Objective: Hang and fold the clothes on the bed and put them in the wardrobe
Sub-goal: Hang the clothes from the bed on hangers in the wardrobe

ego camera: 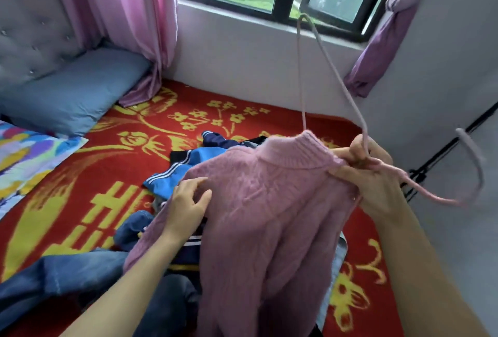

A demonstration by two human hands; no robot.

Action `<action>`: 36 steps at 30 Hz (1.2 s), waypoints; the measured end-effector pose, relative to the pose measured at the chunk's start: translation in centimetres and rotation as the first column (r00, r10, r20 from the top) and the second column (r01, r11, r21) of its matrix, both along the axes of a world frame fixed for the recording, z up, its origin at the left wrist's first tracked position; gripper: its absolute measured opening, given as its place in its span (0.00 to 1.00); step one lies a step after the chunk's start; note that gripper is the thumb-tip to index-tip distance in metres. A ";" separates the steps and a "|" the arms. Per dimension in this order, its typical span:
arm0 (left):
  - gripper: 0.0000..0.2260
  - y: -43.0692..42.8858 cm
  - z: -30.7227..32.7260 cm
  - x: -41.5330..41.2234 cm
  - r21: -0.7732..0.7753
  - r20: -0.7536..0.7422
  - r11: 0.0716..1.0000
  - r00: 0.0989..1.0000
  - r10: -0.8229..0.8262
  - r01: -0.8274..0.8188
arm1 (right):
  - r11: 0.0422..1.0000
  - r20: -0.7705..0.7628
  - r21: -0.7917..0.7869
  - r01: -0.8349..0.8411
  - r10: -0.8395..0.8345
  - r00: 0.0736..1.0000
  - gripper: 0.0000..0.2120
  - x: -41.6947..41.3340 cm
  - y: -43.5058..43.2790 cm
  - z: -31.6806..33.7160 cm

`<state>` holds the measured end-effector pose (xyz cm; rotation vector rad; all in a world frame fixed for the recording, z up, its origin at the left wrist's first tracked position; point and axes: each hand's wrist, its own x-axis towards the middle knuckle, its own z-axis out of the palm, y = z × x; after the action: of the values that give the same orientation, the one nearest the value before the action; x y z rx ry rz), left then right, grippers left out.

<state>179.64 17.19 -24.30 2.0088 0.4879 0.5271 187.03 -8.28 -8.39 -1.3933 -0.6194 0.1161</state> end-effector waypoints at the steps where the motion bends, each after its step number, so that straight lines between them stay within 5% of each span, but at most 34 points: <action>1: 0.14 -0.2 1.0 0.4 0.020 0.025 0.999 0.999 -0.032 0.031 | 1.000 0.039 0.008 -0.011 0.010 0.999 0.21 -0.7 -0.1 1.6; 5: 0.24 -1.1 5.5 1.7 -0.055 0.106 0.979 0.976 -0.191 0.197 | 0.997 0.142 0.069 -0.034 0.024 0.990 0.20 -3.2 -1.2 6.1; 9: 0.26 -2.3 8.4 2.4 -0.361 0.039 0.796 0.861 -0.508 0.486 | 0.995 0.168 0.093 -0.021 0.005 0.986 0.17 -4.9 -2.8 8.4; 16: 0.07 -3.9 8.0 2.0 -0.401 0.040 0.615 0.684 -0.728 0.679 | 0.983 0.150 0.094 0.157 -0.170 0.974 0.17 -6.3 -5.2 7.7; 22: 0.07 -3.0 6.2 1.0 -0.208 0.125 0.837 0.863 -0.490 0.506 | 0.921 0.093 -0.016 0.390 -0.387 0.917 0.19 -5.0 -7.9 3.6; 27: 0.06 -3.7 1.0 -2.2 0.111 0.191 0.958 0.940 -0.282 0.265 | 0.845 -0.022 -0.266 0.465 -0.487 0.873 0.06 -4.4 -10.4 -4.8; 31: 0.05 -4.0 -3.9 -4.3 0.062 0.110 0.974 0.968 -0.226 0.220 | 0.846 -0.220 -0.392 0.363 -0.469 0.855 0.23 -6.3 -11.1 -12.0; 36: 0.12 -4.8 -6.4 -6.0 0.032 -0.043 0.960 0.960 -0.278 0.279 | 0.756 -0.345 -0.584 0.295 -0.560 0.753 0.23 -8.9 -10.6 -17.6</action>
<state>173.60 12.41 -30.71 2.0827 0.2120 0.3264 178.09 -18.86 -26.04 -1.8884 0.2285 0.2608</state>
